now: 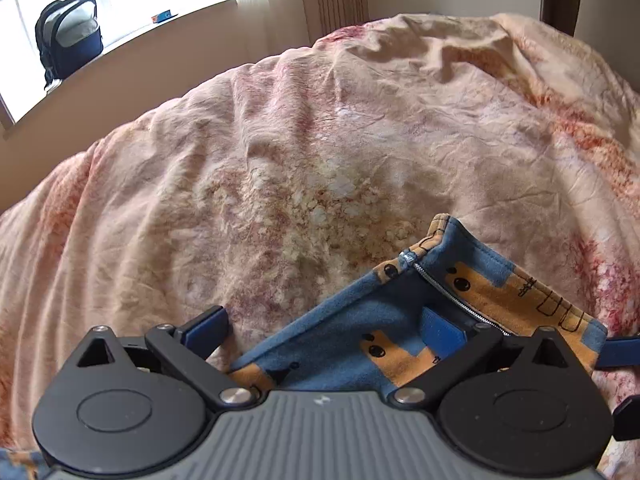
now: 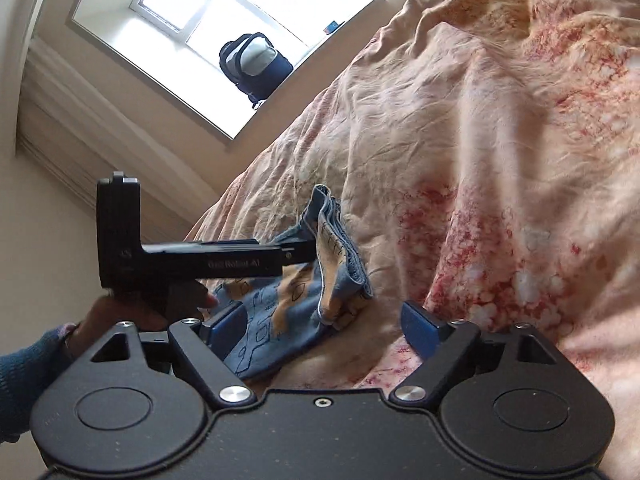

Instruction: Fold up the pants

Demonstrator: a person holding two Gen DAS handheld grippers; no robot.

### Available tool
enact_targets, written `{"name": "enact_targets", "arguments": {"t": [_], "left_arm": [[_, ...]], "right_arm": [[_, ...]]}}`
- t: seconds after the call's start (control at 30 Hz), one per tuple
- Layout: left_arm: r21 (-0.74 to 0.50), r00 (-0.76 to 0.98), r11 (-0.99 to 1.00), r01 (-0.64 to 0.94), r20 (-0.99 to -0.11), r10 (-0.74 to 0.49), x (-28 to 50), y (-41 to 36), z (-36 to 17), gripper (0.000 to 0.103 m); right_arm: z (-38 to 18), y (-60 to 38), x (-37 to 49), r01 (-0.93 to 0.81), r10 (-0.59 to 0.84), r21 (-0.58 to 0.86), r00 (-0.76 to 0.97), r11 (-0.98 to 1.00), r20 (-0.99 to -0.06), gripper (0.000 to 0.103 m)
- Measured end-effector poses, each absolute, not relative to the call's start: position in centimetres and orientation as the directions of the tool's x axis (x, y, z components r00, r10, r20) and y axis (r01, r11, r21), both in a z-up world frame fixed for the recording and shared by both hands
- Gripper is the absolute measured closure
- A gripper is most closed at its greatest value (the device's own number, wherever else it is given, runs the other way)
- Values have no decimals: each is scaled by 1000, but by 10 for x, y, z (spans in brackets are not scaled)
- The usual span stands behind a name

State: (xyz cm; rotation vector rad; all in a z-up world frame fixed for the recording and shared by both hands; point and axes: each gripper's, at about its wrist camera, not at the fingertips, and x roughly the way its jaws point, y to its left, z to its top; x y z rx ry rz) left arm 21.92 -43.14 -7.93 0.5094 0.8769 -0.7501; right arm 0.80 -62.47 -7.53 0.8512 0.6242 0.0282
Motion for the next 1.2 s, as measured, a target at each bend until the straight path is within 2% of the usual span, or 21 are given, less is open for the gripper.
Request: {"name": "enact_targets", "arguments": {"t": [0.07,0.13,0.2,0.3,0.43,0.57,0.63,0.77,0.83,0.87,0.93,1.0,1.07,1.13,1.2], "left_arm": [[56,394,659,750,-838,-378,224,-425,-80,0],[40,379,671,741,-849,-368,228,-423,-78,0],[25,365,688,725,-861,-354,232,-422,-68,0],[-62,311,698,713,-865,-395,237,-427,-45,0],[-221,183,695,684,-870,-457,238,-445,-27,0],[-246,102,728,639,-912,-398,236,-466,-24,2],[-248,82,729,637,-919,-385,234,-473,-24,12],[-252,41,724,642,-932,-361,231,-483,-24,22],[-238,26,725,646,-943,-332,229,-484,-25,38],[-228,23,726,649,-948,-318,228,-484,-27,44],[-209,22,727,654,-955,-295,226,-483,-30,62],[-202,35,735,647,-955,-294,227,-477,-29,69],[-231,39,747,623,-945,-324,231,-466,-26,86],[-266,43,750,606,-930,-365,232,-454,-21,92],[-300,60,745,595,-909,-413,229,-440,-12,93]], "right_arm": [[-77,-625,16,213,279,739,831,639,-481,20],[-80,-627,23,233,265,757,840,610,-473,30],[-82,-631,28,271,233,752,840,601,-490,53],[-85,-633,25,317,186,721,831,616,-525,77],[-72,-611,29,285,124,593,824,753,-554,84],[-51,-569,36,209,25,336,817,918,-576,86],[-44,-548,39,162,-17,201,817,966,-576,86],[-38,-516,44,80,-61,8,820,997,-570,87],[-37,-505,46,46,-66,-49,820,998,-568,87],[-36,-500,46,33,-70,-76,820,997,-568,87],[-35,-493,46,13,-80,-121,820,993,-566,87],[-32,-489,45,6,-87,-144,820,990,-566,87],[-30,-486,46,3,-91,-154,819,988,-567,87],[-25,-482,42,-3,-92,-166,821,986,-563,88],[-20,-477,40,-16,-86,-175,825,984,-558,89]]}}
